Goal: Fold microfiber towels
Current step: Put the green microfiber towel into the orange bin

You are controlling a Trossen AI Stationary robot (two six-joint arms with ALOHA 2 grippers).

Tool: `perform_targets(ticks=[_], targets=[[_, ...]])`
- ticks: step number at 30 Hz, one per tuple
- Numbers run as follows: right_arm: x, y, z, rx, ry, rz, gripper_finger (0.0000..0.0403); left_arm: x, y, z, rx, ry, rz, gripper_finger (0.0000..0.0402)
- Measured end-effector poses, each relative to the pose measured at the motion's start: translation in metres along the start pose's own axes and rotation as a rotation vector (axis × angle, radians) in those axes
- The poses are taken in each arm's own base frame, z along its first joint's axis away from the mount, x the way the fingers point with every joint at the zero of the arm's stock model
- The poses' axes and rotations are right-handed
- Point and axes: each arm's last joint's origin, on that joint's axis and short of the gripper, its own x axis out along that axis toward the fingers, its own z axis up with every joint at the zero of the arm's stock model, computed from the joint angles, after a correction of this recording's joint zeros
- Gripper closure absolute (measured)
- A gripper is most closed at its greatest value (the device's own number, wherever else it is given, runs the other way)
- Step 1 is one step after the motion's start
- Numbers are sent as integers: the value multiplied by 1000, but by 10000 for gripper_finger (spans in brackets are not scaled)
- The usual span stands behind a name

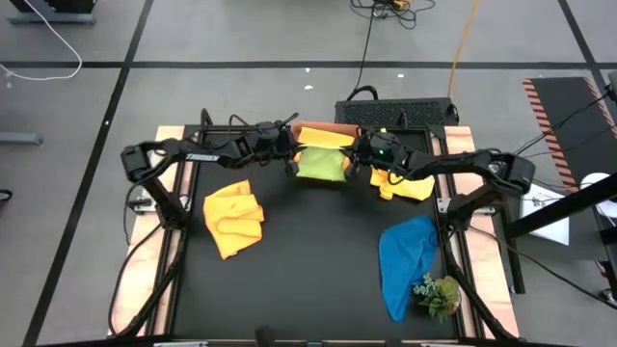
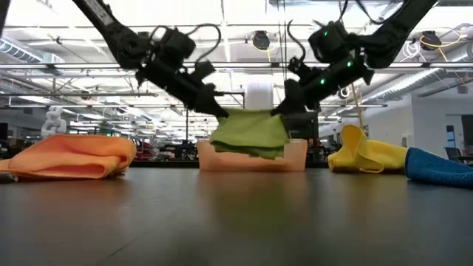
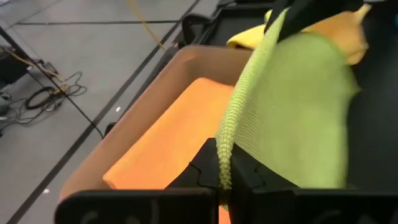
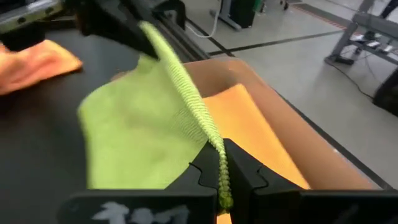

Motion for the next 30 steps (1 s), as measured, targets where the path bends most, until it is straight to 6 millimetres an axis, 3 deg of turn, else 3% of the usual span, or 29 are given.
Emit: perform_targets(ticks=[6,11,16,24,30], targets=[[13,-17,-9,-10,9,-78,402,18,11,-6,0,1,71,380],[12,-39,-15,8,37,-206,402,28,29,-3,23,82,188,398],[13,-51,-19,54,43,-143,402,35,40,-6,-22,147,172,389],[10,-50,-11,12,-12,-90,402,32,38,3,-5,78,86,398],[-15,-37,18,4,-166,2,402,9,35,33,-1,-73,-33,373]])
